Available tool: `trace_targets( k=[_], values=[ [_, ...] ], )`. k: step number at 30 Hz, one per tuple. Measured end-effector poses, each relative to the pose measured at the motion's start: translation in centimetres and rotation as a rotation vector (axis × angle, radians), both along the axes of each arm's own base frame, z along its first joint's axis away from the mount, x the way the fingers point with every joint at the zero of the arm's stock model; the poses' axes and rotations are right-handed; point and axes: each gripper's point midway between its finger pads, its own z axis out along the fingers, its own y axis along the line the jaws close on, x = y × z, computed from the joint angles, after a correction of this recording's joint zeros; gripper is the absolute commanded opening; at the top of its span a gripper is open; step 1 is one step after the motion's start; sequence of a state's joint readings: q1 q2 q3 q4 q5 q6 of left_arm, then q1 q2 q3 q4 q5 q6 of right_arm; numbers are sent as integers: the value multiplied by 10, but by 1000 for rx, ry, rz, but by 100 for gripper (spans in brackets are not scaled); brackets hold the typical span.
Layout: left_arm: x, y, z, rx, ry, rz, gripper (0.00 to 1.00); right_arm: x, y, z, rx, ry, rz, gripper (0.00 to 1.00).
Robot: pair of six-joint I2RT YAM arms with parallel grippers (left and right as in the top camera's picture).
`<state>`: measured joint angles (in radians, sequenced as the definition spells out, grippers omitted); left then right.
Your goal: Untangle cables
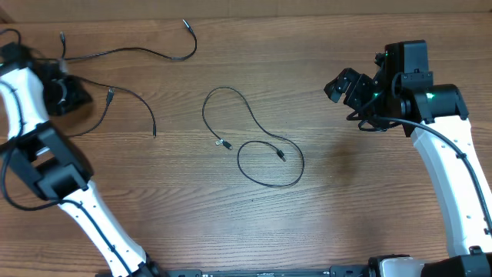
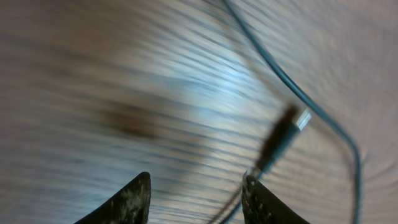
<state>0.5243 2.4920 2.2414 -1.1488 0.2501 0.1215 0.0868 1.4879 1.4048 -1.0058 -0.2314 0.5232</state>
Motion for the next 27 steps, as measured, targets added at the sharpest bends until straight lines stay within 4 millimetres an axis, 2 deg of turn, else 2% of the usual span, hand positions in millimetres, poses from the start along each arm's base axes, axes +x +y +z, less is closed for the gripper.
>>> trace_targets(
  k=[4, 7, 10, 13, 15, 16, 17, 22, 27],
  values=[
    [10, -27, -2, 58, -10, -222, 52, 0, 0, 0, 0, 0, 0, 100],
    [8, -42, -11, 49, -18, -372, 54, 0, 0, 0, 0, 0, 0, 100],
    [-1, -50, -25, 52, 11, -459, 50, 0, 0, 0, 0, 0, 0, 100],
    [-2, -48, -28, 97, 17, -514, 41, 0, 0, 0, 1, 0, 0, 100],
    [-3, -46, -28, 114, 18, -538, 28, 0, 0, 0, 0, 0, 0, 100],
    [-4, -46, -29, 117, 17, -543, 11, 0, 0, 0, 0, 0, 0, 100],
    [-4, -46, -29, 124, 16, -555, 4, 0, 0, 0, 0, 0, 0, 100],
    [-2, -43, -31, 143, 7, -544, 4, 0, 0, 0, 0, 0, 0, 100],
    [16, -35, -29, 149, -38, -369, 4, 0, 0, 0, 0, 0, 0, 100]
  ],
)
